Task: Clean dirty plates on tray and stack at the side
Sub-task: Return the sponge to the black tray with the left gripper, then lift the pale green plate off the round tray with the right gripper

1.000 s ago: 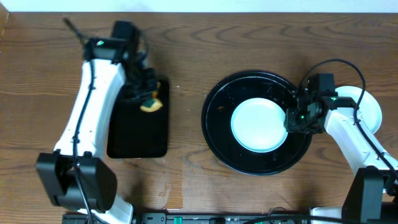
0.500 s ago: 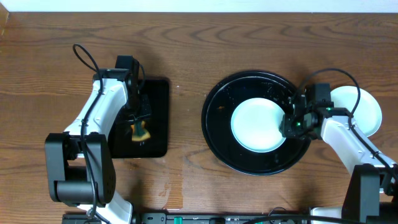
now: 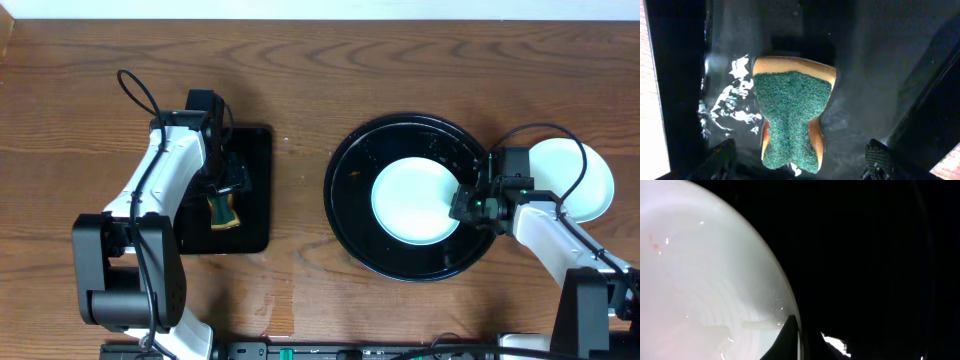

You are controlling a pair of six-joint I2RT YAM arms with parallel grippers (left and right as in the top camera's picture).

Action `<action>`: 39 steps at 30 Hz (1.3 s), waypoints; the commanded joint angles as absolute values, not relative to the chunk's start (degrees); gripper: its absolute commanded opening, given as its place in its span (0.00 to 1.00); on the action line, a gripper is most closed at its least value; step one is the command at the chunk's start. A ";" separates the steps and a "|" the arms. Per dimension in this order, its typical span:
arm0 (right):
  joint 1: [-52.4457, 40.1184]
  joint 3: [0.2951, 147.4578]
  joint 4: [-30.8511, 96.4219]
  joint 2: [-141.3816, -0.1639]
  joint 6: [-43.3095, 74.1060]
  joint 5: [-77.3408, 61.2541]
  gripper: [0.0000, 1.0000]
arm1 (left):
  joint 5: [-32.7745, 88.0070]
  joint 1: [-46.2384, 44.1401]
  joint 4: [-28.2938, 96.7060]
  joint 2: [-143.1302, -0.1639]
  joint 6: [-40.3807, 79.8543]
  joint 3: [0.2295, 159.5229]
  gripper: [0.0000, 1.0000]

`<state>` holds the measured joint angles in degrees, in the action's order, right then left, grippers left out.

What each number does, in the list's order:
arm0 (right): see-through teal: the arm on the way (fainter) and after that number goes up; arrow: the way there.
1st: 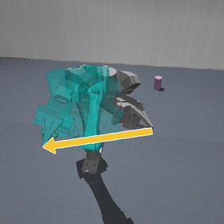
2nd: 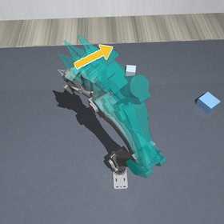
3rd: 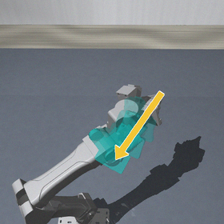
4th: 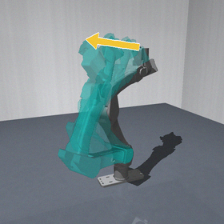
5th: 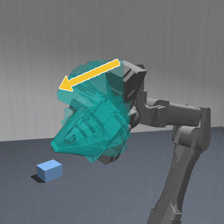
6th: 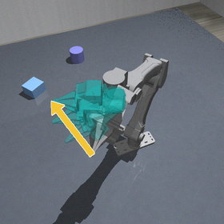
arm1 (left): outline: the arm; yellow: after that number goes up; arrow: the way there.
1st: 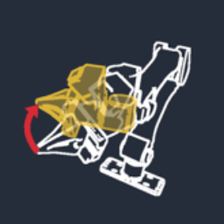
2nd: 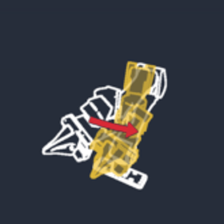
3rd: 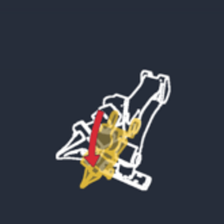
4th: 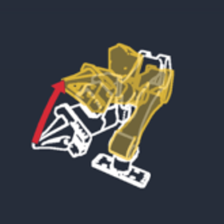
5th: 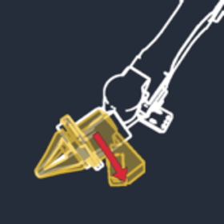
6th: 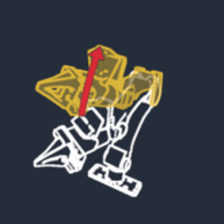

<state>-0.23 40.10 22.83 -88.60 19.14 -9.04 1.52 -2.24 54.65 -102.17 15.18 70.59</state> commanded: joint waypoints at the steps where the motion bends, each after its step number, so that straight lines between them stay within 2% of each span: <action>1: -0.78 39.92 22.72 -89.23 21.32 -6.50 0.01 | 0.80 -1.93 54.92 -101.89 15.27 70.54 0.83; 11: -0.84 54.24 37.06 -88.33 7.79 -5.93 0.01 | 0.80 -1.93 54.92 -101.89 15.27 70.54 0.84; 18: -0.82 56.80 40.84 -88.33 4.97 -3.27 0.01 | 0.80 -1.93 54.92 -101.89 15.27 70.54 0.84; 23: -1.37 66.54 50.02 -87.13 1.23 1.98 0.01 | 0.80 -1.93 54.92 -101.89 15.27 70.54 0.84; 29: -7.49 74.24 54.46 -84.25 -0.58 14.22 0.01 | 0.80 -1.93 54.92 -101.89 15.27 70.54 0.84; 39: -22.15 75.07 55.88 -83.57 -1.39 40.66 0.01 | 0.80 -1.93 54.94 -101.89 15.27 70.54 0.84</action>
